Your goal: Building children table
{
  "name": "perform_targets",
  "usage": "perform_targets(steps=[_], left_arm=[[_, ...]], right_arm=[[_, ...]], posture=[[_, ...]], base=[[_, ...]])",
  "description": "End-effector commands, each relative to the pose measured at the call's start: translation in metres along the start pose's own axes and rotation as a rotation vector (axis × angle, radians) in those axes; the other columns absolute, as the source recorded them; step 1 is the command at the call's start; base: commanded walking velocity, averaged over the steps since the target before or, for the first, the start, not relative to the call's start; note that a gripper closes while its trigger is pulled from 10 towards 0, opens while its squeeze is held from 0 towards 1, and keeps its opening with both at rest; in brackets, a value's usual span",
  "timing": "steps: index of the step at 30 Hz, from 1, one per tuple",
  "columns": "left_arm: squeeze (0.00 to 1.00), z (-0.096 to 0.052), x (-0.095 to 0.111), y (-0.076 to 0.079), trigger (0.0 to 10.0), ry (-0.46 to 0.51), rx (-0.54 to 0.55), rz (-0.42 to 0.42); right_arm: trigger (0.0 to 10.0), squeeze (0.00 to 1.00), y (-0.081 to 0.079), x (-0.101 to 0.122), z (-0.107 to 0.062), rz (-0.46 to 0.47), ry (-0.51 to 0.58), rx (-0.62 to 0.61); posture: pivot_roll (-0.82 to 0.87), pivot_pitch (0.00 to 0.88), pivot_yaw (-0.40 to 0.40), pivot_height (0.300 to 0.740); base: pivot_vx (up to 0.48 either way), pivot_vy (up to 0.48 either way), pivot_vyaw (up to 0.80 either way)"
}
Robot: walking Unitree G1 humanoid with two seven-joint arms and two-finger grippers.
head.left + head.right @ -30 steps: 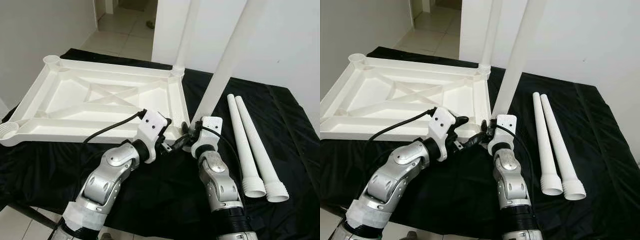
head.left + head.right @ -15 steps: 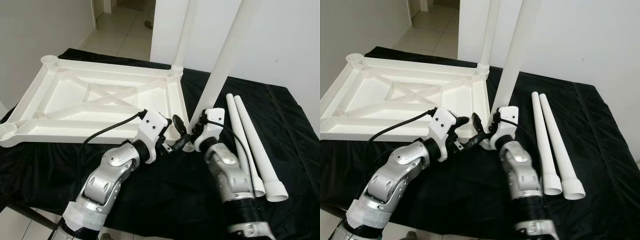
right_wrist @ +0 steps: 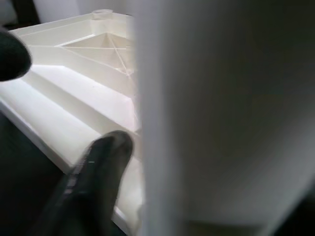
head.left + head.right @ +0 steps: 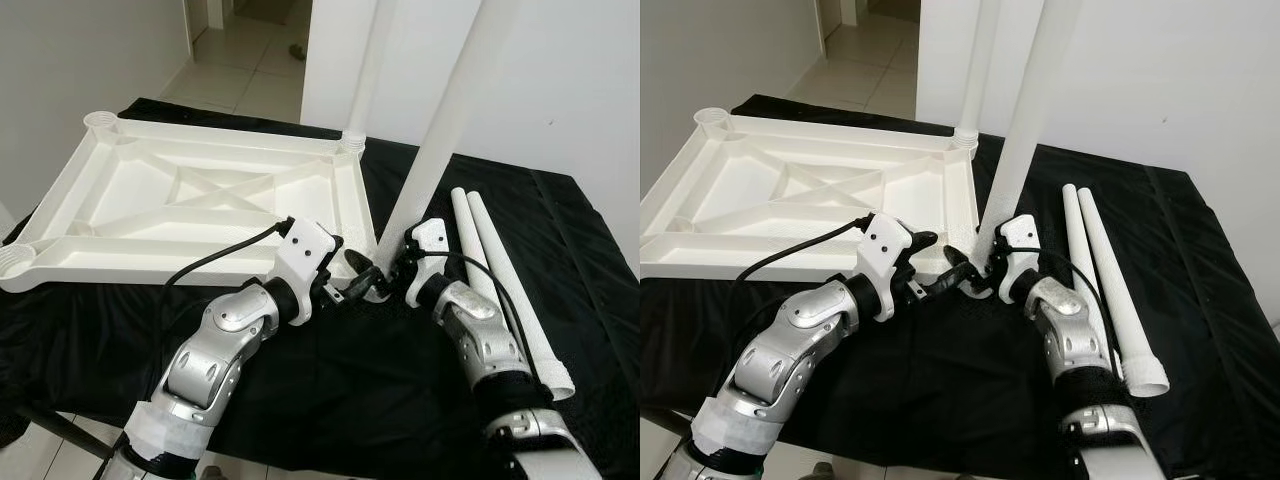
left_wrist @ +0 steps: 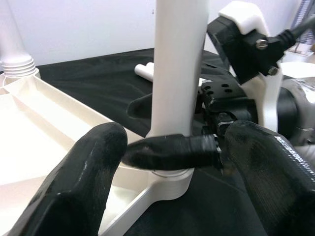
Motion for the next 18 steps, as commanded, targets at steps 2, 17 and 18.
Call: perform_targets(steps=[2, 17, 18], left_arm=[[0.00, -0.001, 0.003, -0.002, 10.0, 0.004, 0.007, 0.016], [0.00, 0.000, 0.003, -0.001, 10.0, 0.004, 0.009, 0.016], [0.00, 0.000, 0.003, -0.001, 10.0, 0.004, 0.009, 0.016]], right_arm=[[0.0, 0.00, -0.007, -0.014, 0.001, 0.015, -0.035, 0.054], [0.0, 0.00, 0.006, -0.019, -0.001, -0.058, -0.058, -0.010], [0.0, 0.00, 0.006, -0.019, -0.001, -0.058, -0.058, -0.010]], posture=[[0.18, 0.016, -0.098, 0.740], [0.17, 0.024, -0.104, 0.740], [0.17, 0.024, -0.104, 0.740]], base=[[0.000, 0.000, 0.00], [0.000, 0.000, 0.00], [0.000, 0.000, 0.00]])
Point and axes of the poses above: a point about 5 cm out from each wrist's last joint towards the gripper, its own z axis pointing out of the wrist towards the gripper, its own x axis along the axis of the wrist's last joint, y = z × x, the point moved 6 cm from there along z, pointing out of the wrist towards the gripper, and after that the axes turned 1 degree about z, right-handed, at the moved point
